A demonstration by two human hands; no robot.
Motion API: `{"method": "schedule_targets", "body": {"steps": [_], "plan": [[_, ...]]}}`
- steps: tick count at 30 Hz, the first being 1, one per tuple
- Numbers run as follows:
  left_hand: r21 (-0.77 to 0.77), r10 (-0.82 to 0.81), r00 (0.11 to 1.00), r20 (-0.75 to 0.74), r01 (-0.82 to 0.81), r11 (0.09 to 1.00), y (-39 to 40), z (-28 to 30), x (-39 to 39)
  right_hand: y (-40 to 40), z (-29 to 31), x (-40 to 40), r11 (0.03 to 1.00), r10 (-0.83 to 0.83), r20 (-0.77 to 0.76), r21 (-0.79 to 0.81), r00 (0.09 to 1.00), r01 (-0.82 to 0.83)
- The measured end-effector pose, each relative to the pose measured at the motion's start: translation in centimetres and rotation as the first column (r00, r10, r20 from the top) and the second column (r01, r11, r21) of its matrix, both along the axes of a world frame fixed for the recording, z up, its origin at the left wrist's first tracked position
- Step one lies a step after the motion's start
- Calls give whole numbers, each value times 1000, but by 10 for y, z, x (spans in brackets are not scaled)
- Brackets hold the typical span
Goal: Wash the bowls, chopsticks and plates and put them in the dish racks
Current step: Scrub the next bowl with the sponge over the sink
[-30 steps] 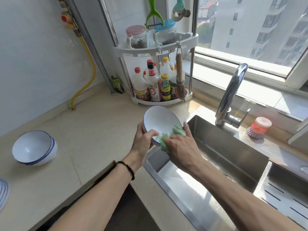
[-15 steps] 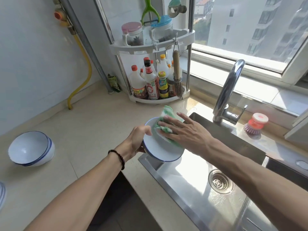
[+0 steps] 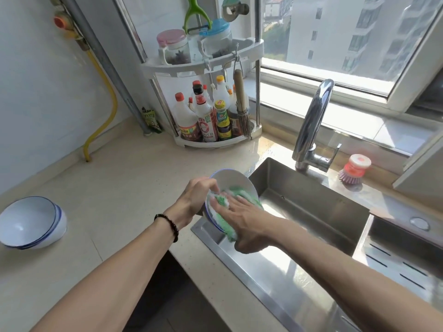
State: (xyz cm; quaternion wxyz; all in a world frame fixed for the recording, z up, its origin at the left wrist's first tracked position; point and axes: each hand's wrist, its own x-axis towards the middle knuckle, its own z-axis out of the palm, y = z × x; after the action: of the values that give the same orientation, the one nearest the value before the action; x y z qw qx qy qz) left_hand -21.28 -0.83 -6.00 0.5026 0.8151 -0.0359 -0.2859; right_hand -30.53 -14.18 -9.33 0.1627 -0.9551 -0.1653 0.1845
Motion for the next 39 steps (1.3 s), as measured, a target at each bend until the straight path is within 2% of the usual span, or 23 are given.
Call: {"method": "schedule_targets", "body": {"steps": [3, 5, 9, 10, 12, 13, 14, 15, 17, 18, 19, 20, 21, 23, 24, 26, 28, 30, 33, 34, 36, 38, 39], "plan": [[-20, 56, 997, 61, -55, 998, -5, 4, 0, -10, -12, 5, 987, -36, 172, -147, 985, 62], [-46, 172, 983, 65, -170, 984, -6, 3, 1, -16, -21, 4, 991, -56, 322, -98, 945, 92], [-85, 133, 976, -172, -149, 985, -7, 6, 5, -21, -20, -4, 995, -95, 546, 23, 832, 98], [-62, 91, 989, -117, -99, 993, -7, 5, 6, -23, -20, -6, 995, -99, 561, 31, 822, 98], [105, -50, 972, 230, 27, 994, 0, 0, 8, -29, -21, -7, 996, -71, 585, -8, 808, 93], [227, -203, 886, 417, 115, 967, 6, -3, 6, -34, -22, -7, 996, -53, 603, -24, 796, 84], [376, -414, 728, 546, 229, 898, 12, -5, 3, -38, -23, -6, 997, -37, 619, -31, 785, 71], [543, -625, 508, 593, 321, 776, 17, -11, 1, -43, -23, -5, 998, -24, 625, -30, 780, 55], [813, -855, 51, 517, 284, 509, 23, -30, -2, -51, -22, -3, 1000, -22, 624, -3, 781, 30], [858, -875, -58, 481, 236, 456, 23, -37, -3, -54, -21, -3, 1000, -26, 624, 20, 781, 18], [862, -876, -65, 478, 225, 453, 19, -37, -4, -56, -20, -3, 999, -40, 624, 47, 780, 14], [826, -855, 3, 518, 259, 501, 15, -36, -5, -59, -20, -2, 996, -75, 623, 81, 779, 31], [762, -816, 131, 563, 300, 574, 11, -31, -6, -61, -18, -1, 987, -152, 606, 140, 781, 84], [588, -710, 498, 497, 409, 698, 8, -20, -5, -69, -14, 1, 894, -425, 474, 355, 772, 274], [443, -640, 670, 376, 476, 759, 8, -16, -3, -72, -9, 2, 767, -572, 295, 523, 766, 372], [128, -511, 839, 185, 495, 859, 9, -9, -1, -71, -1, 1, 470, -654, -30, 767, 756, 437], [-64, -445, 890, 102, 453, 889, 4, -6, -4, -53, 2, -1, 312, -600, -181, 844, 779, 436], [-129, -409, 909, 84, 416, 900, -2, -3, -9, -22, -3, -4, 188, -542, -317, 857, 778, 480], [-137, -387, 916, 106, 399, 907, -10, 1, -16, 5, -17, 0, 157, -639, -298, 852, 709, 499], [-125, -395, 911, 121, 409, 904, -11, 4, -19, 1, -19, 4, 106, -658, -321, 856, 681, 506], [-69, -402, 901, 162, 417, 906, -13, 9, -23, -14, -13, 14, -115, -610, -516, 809, 602, 577], [-52, -361, 913, 190, 377, 925, -14, 11, -26, -22, -9, 23, -127, -558, -555, 792, 617, 597], [-66, -327, 923, 202, 346, 936, -15, 11, -25, -19, -9, 26, -21, -602, -477, 811, 641, 584]]}}
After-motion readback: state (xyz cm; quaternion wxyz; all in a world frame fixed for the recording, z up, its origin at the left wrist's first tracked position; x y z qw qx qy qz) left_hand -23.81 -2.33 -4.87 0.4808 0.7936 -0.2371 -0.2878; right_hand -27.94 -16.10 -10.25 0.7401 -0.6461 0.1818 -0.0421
